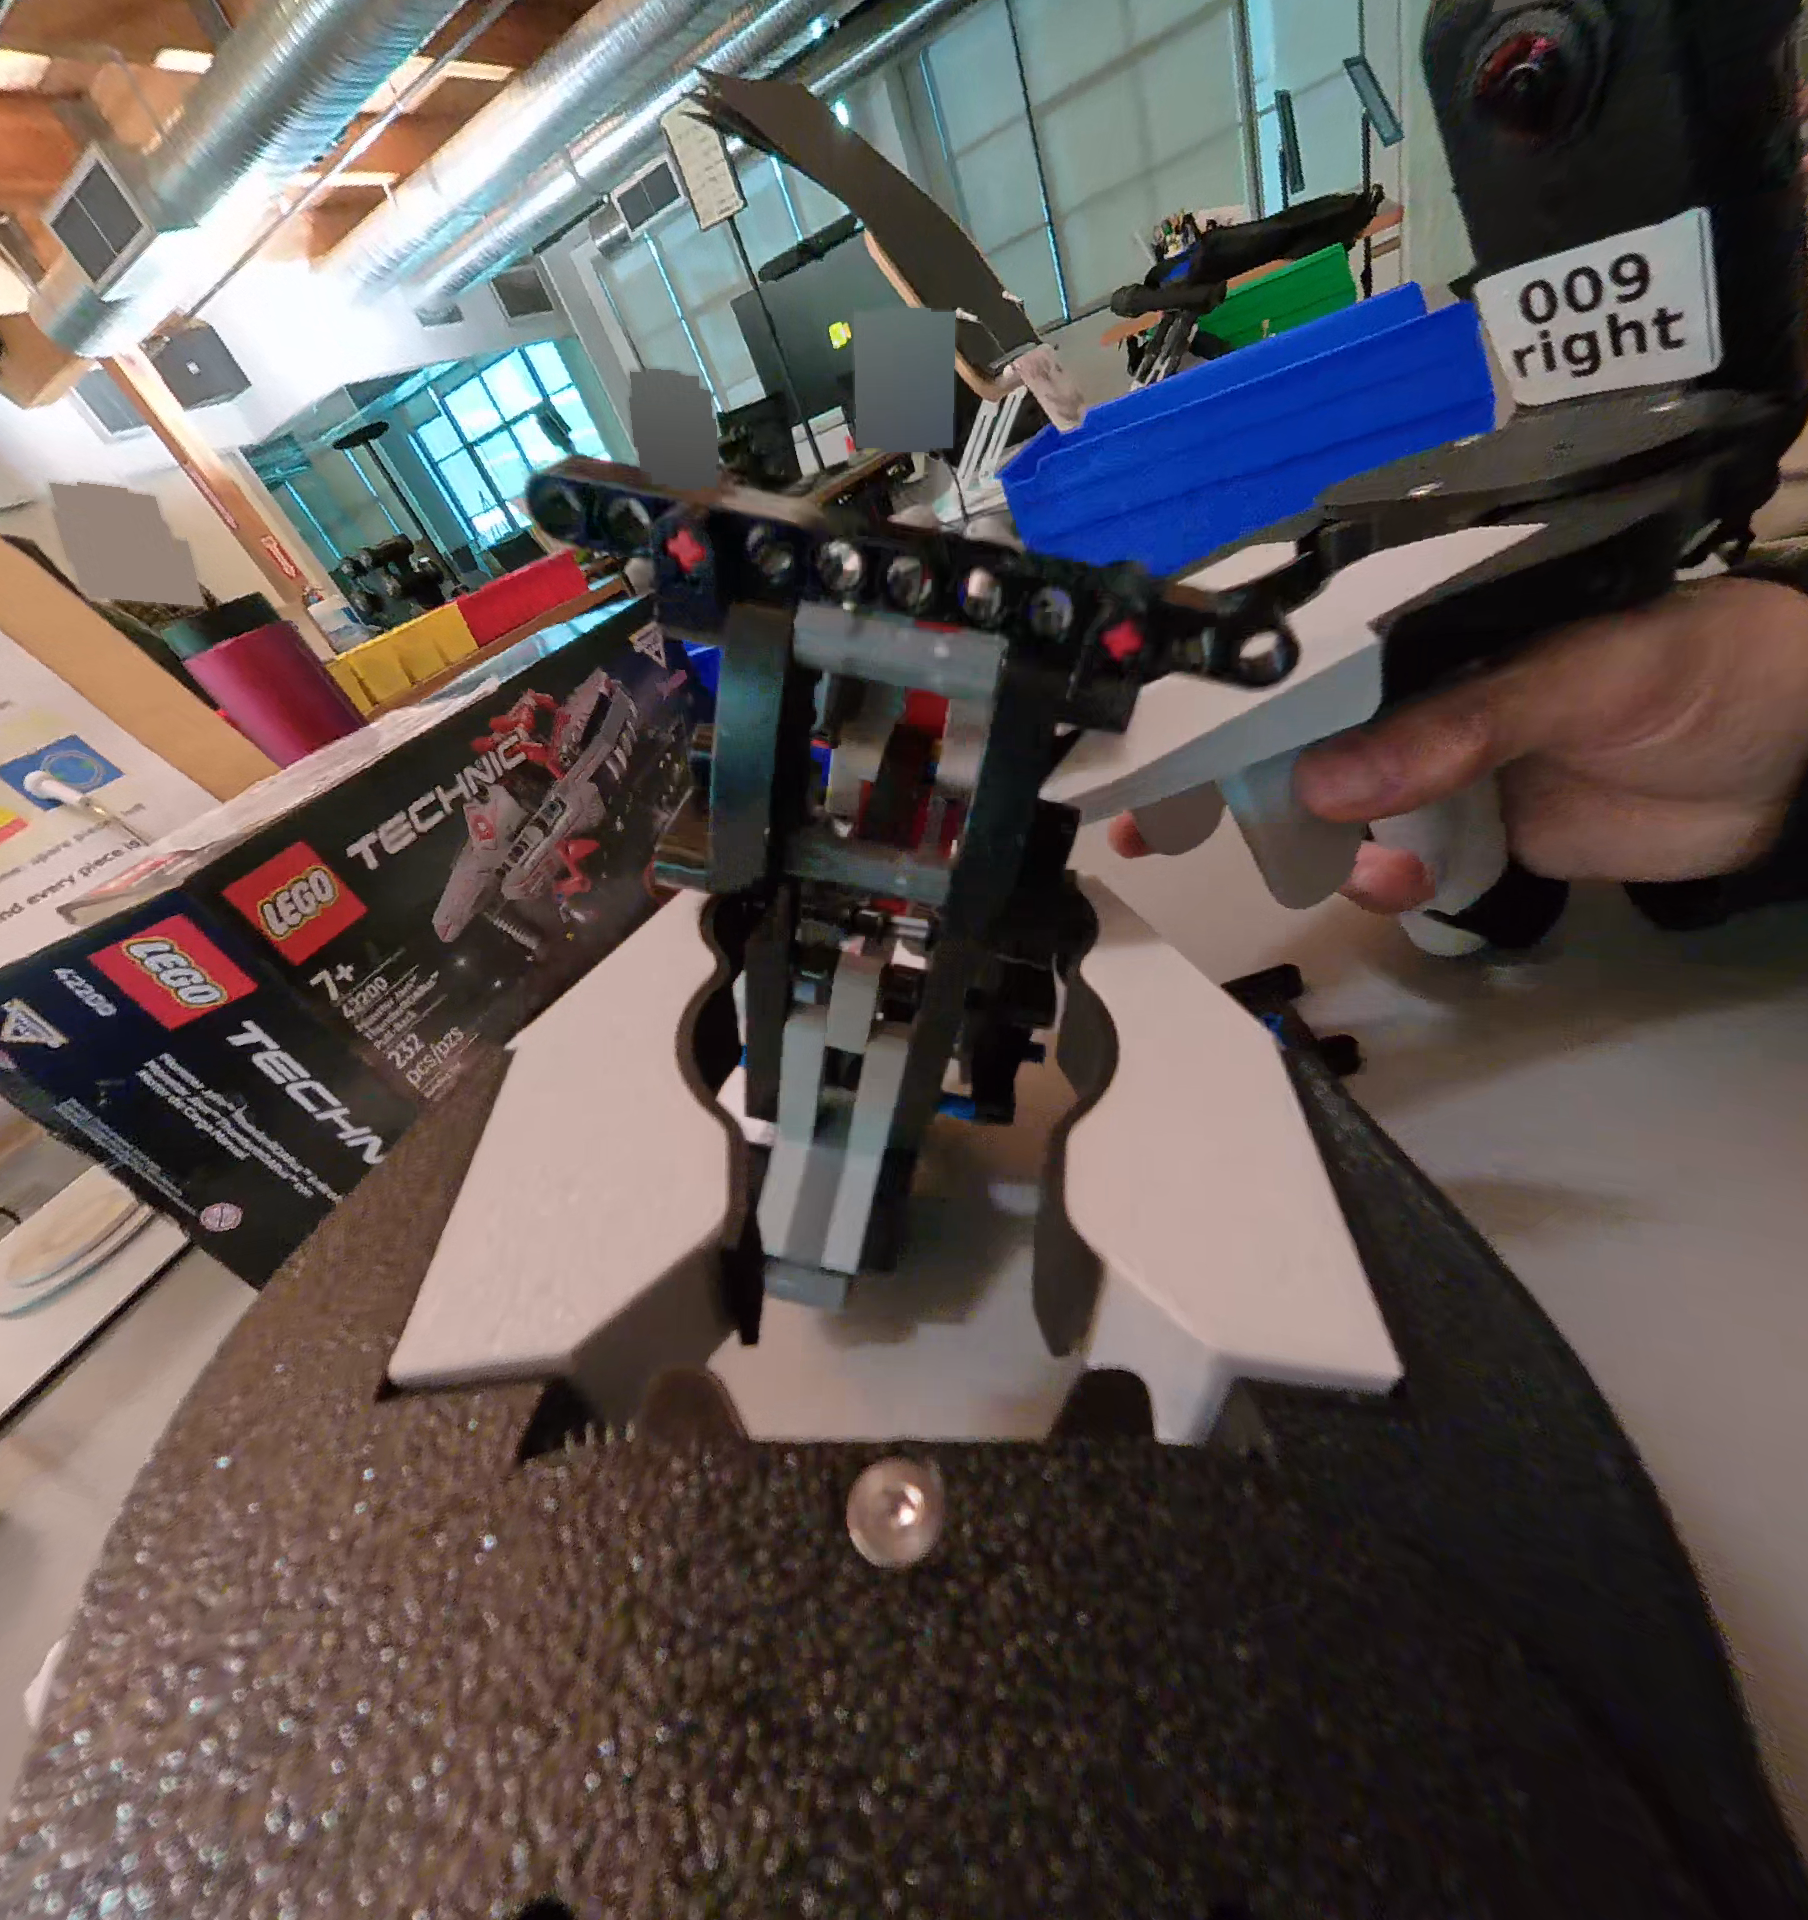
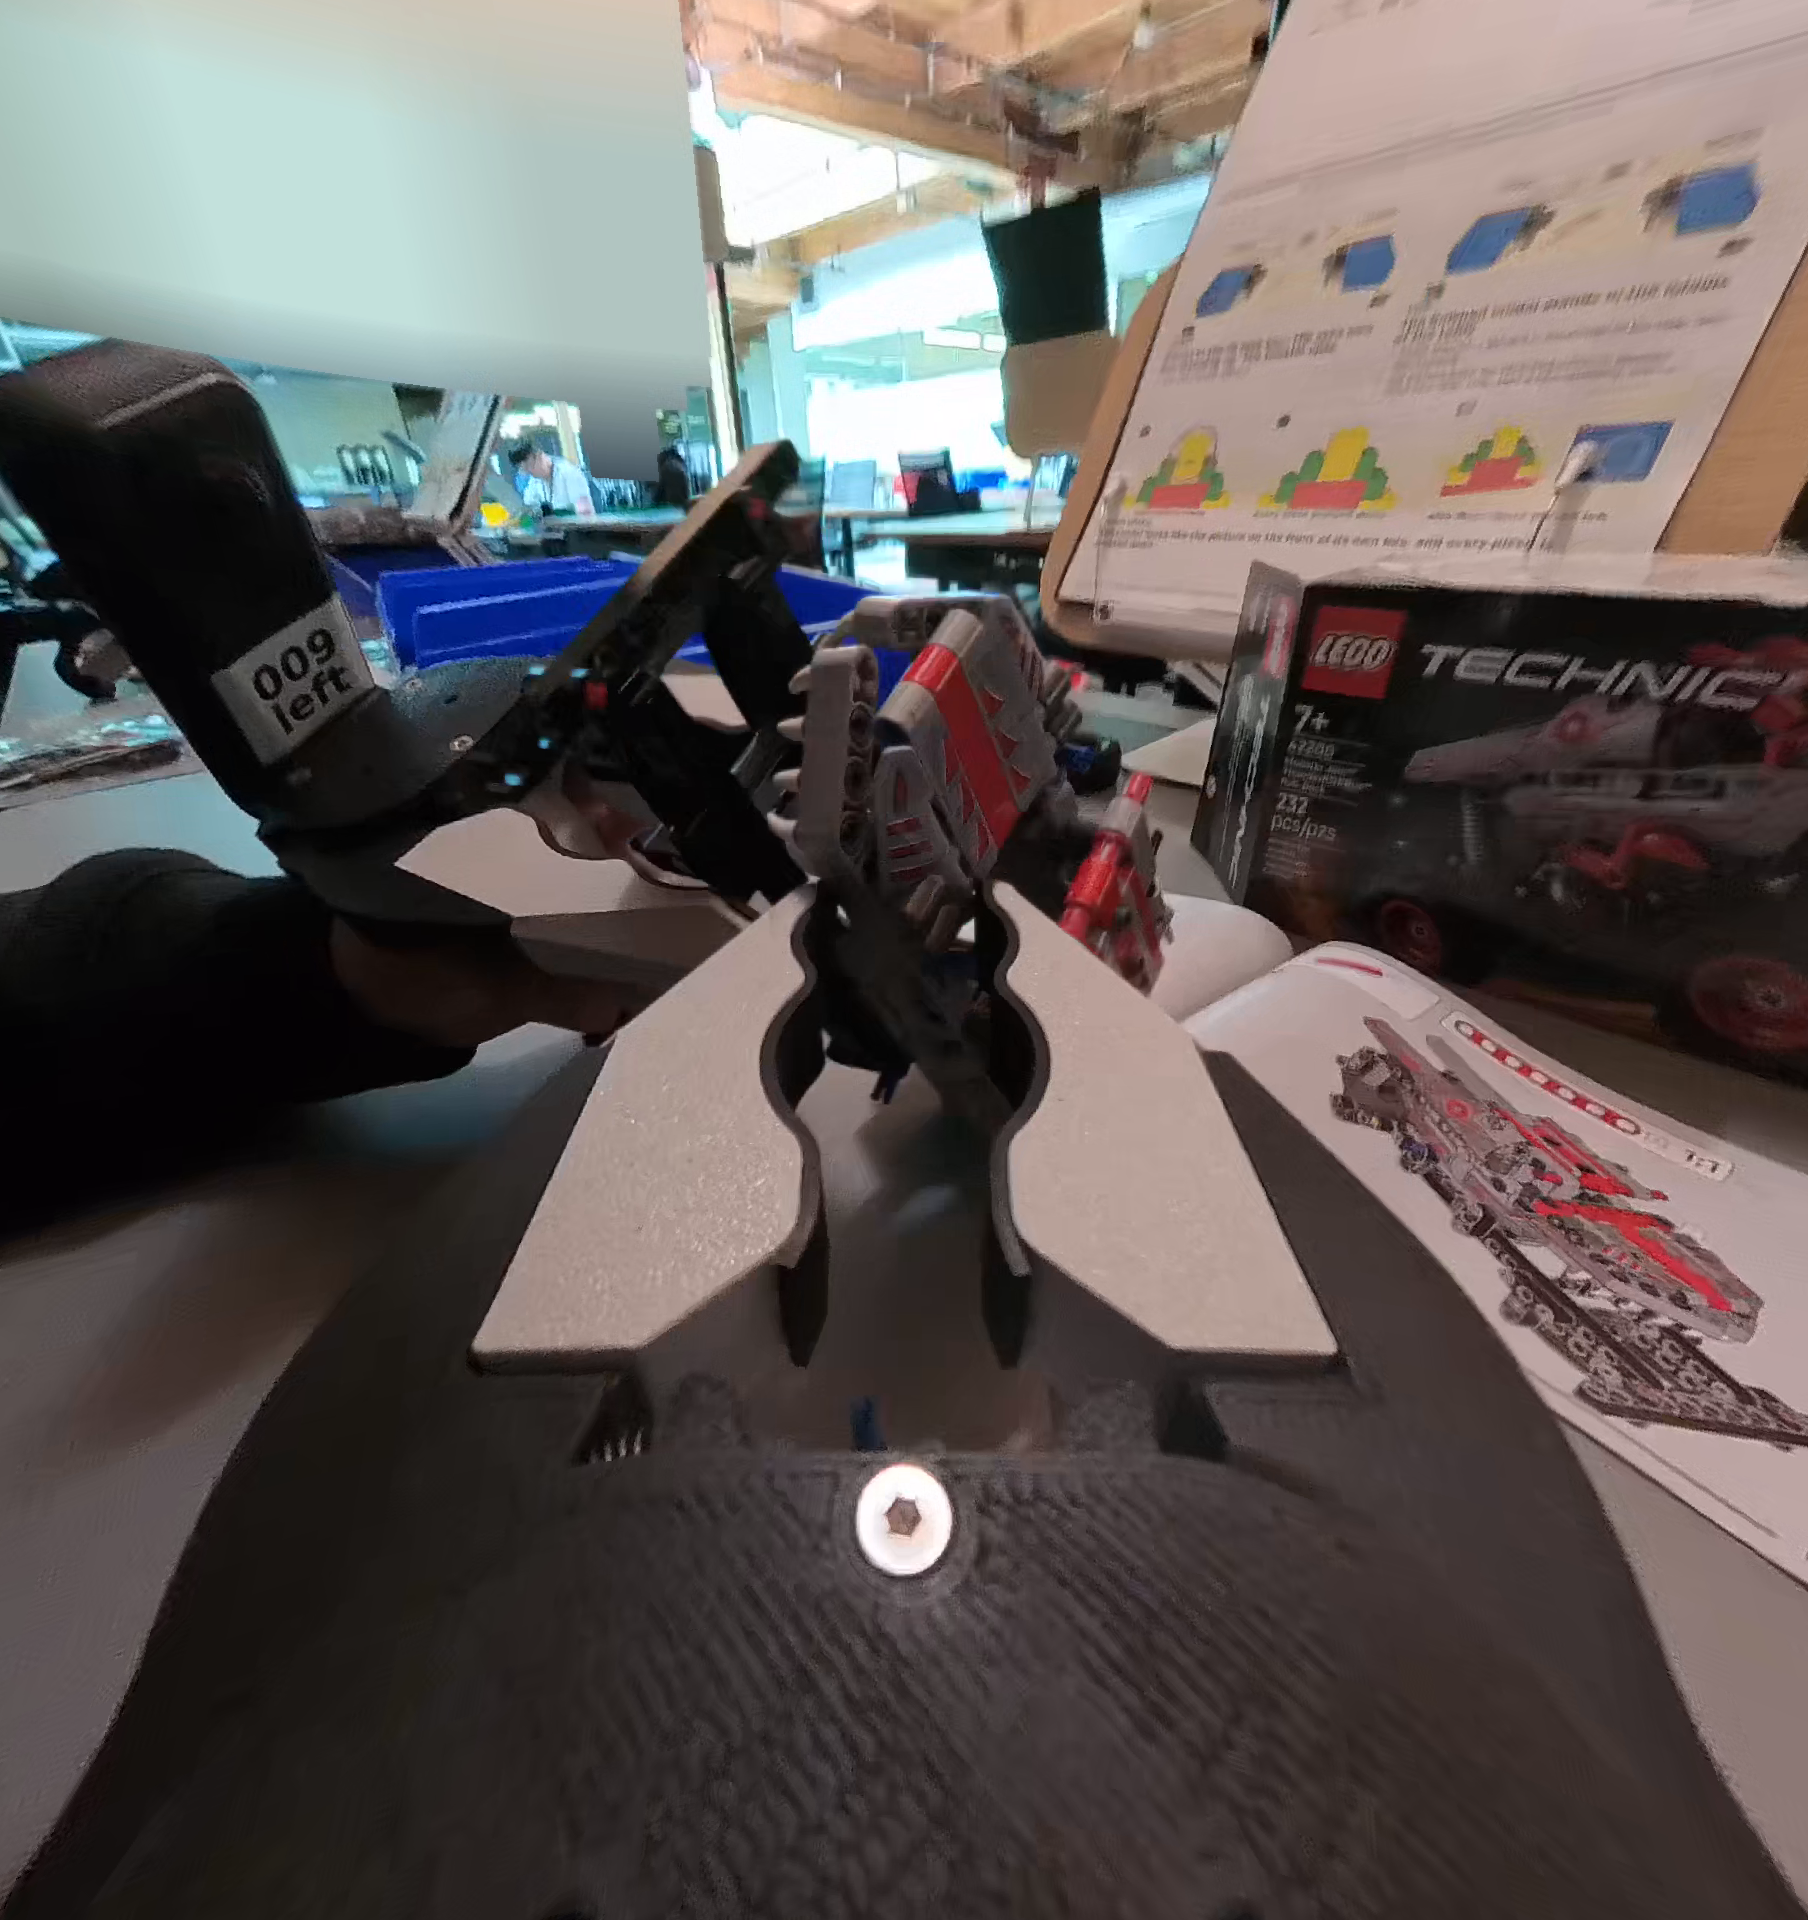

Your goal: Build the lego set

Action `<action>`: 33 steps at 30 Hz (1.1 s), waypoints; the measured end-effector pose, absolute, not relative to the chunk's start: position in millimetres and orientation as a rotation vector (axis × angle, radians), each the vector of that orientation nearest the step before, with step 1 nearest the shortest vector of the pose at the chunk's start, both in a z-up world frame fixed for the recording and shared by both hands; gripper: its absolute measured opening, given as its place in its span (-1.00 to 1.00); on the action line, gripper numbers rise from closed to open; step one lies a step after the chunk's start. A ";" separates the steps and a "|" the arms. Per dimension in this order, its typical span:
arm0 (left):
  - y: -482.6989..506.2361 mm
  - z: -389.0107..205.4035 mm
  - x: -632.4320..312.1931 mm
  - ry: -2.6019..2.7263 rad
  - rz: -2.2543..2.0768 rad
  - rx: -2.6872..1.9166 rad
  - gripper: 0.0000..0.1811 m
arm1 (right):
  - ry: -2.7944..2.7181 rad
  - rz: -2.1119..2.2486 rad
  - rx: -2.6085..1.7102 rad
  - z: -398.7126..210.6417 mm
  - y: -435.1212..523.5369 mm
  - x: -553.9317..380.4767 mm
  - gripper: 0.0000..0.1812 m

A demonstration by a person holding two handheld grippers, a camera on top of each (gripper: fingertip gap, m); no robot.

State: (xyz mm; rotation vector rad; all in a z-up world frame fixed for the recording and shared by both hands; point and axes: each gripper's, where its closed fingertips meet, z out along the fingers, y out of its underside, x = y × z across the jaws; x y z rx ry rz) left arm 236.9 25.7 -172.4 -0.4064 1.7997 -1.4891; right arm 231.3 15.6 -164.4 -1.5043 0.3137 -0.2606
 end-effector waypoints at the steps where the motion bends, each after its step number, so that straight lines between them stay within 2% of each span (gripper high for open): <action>1: 25.5 -174.0 238.3 1.811 -1.493 -0.415 -0.31 | 0.322 -0.261 -1.511 -165.5 16.7 233.7 -0.72; 14: 24.1 -174.3 248.0 1.851 -1.483 -0.335 -0.18 | 0.315 -0.168 -1.509 -161.4 14.6 242.8 -0.73; 24: 15.7 -177.7 256.2 1.897 -1.380 -0.240 -0.21 | 0.332 -0.140 -1.483 -162.8 4.0 247.3 -0.72; 33: 12.1 -177.8 254.8 2.038 -1.454 -0.189 -0.22 | 0.344 -0.097 -1.457 -161.4 -1.6 250.0 -0.72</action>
